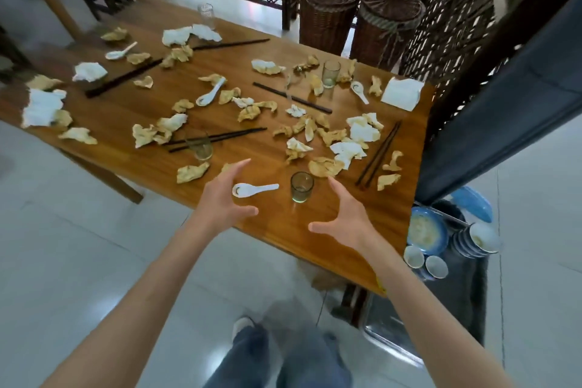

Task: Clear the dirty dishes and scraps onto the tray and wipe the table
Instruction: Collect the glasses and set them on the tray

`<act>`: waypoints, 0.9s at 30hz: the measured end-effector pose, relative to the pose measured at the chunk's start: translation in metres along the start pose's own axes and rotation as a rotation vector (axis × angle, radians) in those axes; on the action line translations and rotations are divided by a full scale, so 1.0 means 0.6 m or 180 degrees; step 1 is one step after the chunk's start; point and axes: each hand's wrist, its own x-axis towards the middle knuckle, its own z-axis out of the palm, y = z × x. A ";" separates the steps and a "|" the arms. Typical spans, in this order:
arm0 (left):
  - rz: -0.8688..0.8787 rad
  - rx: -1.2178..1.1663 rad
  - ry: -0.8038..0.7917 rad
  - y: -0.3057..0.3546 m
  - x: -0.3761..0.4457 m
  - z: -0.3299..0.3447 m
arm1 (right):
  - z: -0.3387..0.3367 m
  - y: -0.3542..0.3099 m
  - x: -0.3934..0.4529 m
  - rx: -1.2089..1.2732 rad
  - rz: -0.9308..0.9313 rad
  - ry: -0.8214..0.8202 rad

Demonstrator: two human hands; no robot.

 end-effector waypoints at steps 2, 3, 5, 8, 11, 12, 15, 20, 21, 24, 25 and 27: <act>-0.0014 0.0001 -0.0038 -0.017 0.023 -0.014 | 0.021 -0.013 0.019 -0.0123 0.0002 0.0032; -0.0021 -0.0003 -0.0054 -0.024 0.035 -0.018 | 0.029 -0.018 0.030 -0.0216 -0.0015 0.0020; -0.0053 -0.0030 -0.0103 -0.033 0.059 -0.021 | 0.041 -0.025 0.057 -0.0415 -0.0021 -0.0016; -0.0060 0.0047 -0.0143 -0.041 0.097 -0.023 | 0.053 -0.030 0.100 -0.0594 0.0016 -0.0110; -0.0075 0.0085 -0.0053 -0.047 0.128 -0.026 | 0.058 -0.026 0.136 -0.0655 0.0122 -0.0311; -0.0055 0.0082 -0.0043 -0.047 0.137 -0.028 | 0.059 -0.025 0.144 -0.0674 0.0175 -0.0380; 0.0005 0.0139 -0.0025 -0.045 0.166 -0.036 | 0.059 -0.022 0.163 -0.0786 0.0240 -0.0515; 0.0020 0.0128 0.0057 -0.038 0.220 -0.049 | 0.050 -0.028 0.182 -0.0829 0.0054 -0.0591; 0.0006 0.0090 0.0062 -0.037 0.228 -0.051 | 0.048 -0.030 0.183 -0.0840 0.0040 -0.0618; 0.0044 0.0027 0.0002 -0.034 0.252 -0.054 | 0.041 -0.040 0.189 -0.0745 0.0063 -0.0661; 0.0066 0.0027 -0.0044 -0.034 0.259 -0.054 | 0.039 -0.044 0.192 -0.0711 0.0065 -0.0647; 0.0084 0.0009 -0.0119 -0.035 0.272 -0.057 | 0.036 -0.055 0.199 -0.0689 0.0041 -0.0582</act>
